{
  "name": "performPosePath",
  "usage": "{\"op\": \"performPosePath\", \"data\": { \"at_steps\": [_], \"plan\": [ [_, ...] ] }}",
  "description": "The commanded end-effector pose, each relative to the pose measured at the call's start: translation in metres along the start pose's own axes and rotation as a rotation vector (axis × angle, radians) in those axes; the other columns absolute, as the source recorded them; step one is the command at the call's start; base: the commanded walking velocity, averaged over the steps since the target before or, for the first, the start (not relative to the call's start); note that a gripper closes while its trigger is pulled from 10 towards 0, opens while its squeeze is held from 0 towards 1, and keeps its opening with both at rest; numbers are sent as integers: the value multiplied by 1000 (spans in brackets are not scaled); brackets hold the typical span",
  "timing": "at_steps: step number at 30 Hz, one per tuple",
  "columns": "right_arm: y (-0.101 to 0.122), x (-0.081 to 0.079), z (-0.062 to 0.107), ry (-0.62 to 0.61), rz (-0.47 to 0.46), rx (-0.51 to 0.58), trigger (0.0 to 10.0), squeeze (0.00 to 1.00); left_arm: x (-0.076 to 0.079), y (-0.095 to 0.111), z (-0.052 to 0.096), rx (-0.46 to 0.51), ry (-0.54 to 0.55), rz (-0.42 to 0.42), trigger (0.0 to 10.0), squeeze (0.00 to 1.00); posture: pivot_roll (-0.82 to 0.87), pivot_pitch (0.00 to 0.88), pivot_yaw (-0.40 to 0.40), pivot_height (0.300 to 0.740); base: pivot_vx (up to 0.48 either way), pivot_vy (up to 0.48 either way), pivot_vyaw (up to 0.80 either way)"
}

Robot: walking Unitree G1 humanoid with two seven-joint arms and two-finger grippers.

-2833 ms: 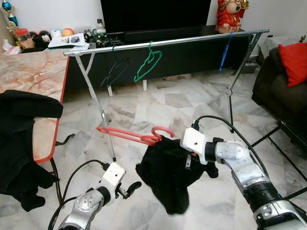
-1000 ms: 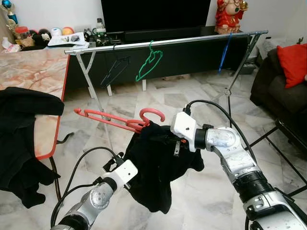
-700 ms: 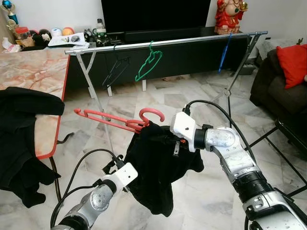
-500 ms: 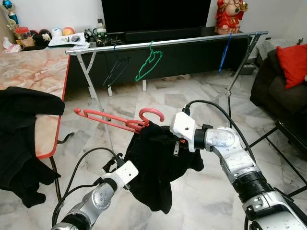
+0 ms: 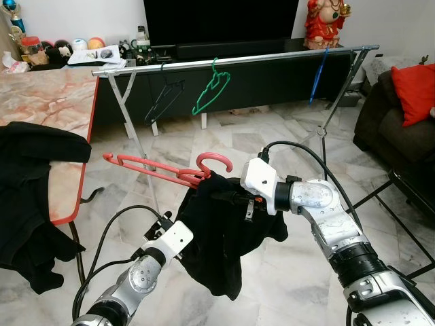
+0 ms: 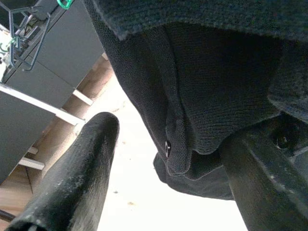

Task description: Hang hanger

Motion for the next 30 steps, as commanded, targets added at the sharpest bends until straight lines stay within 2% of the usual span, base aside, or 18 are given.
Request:
{"op": "performPosePath", "data": {
  "at_steps": [1, 14, 30],
  "plan": [
    [21, 4, 0, -5, 39, 63, 10000, 0, 3, -2, 2, -4, -12, 7, 0, 0, -8, 71, 9, 740, 0, 0, 0],
    [22, 5, 0, -15, 38, 63, 10000, 0, 16, -2, 4, 3, -84, 11, 0, 0, -6, 74, 9, 740, 0, 0, 0],
    [20, 6, 0, -25, 30, 62, 10000, 0, 17, -2, 4, -4, -89, 12, 0, 0, -7, 72, 9, 740, 0, 0, 0]
  ]
}}
Point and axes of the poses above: a point about 5 cm out from each wrist's last joint towards the gripper, its own z axis pointing back from the gripper into the wrist, its own y axis along the axis of the wrist's last joint, x = y × z, the point moved 4 cm from there along -z, pointing out of the wrist towards the gripper, and after that the axes turned 12 degrees about -z, right-handed, at the moved point
